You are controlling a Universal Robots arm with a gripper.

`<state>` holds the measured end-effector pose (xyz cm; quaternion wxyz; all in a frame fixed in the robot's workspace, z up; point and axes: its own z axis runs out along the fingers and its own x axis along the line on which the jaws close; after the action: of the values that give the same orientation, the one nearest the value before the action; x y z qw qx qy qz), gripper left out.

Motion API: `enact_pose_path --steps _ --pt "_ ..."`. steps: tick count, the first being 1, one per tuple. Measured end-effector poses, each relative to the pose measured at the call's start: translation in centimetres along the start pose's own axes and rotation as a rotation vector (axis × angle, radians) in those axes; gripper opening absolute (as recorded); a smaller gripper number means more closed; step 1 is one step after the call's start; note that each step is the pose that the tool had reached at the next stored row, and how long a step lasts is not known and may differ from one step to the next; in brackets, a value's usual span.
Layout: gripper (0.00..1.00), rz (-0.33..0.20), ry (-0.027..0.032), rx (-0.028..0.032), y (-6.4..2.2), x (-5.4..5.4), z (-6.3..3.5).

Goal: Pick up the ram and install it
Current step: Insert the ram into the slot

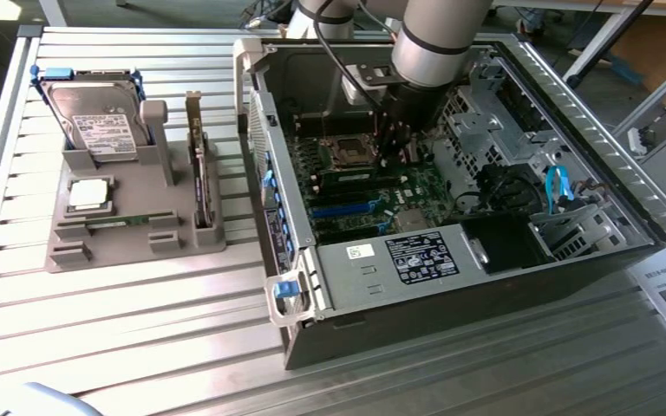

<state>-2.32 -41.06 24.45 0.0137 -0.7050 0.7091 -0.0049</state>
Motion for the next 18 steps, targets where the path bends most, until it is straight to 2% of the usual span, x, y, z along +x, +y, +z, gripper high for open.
enact_pose_path --steps 13,18 --pt "0.12 0.000 0.0000 -0.0001 0.00 0.15 0.00" --pt "0.12 0.000 0.0000 0.0021 0.01 0.15 0.26"
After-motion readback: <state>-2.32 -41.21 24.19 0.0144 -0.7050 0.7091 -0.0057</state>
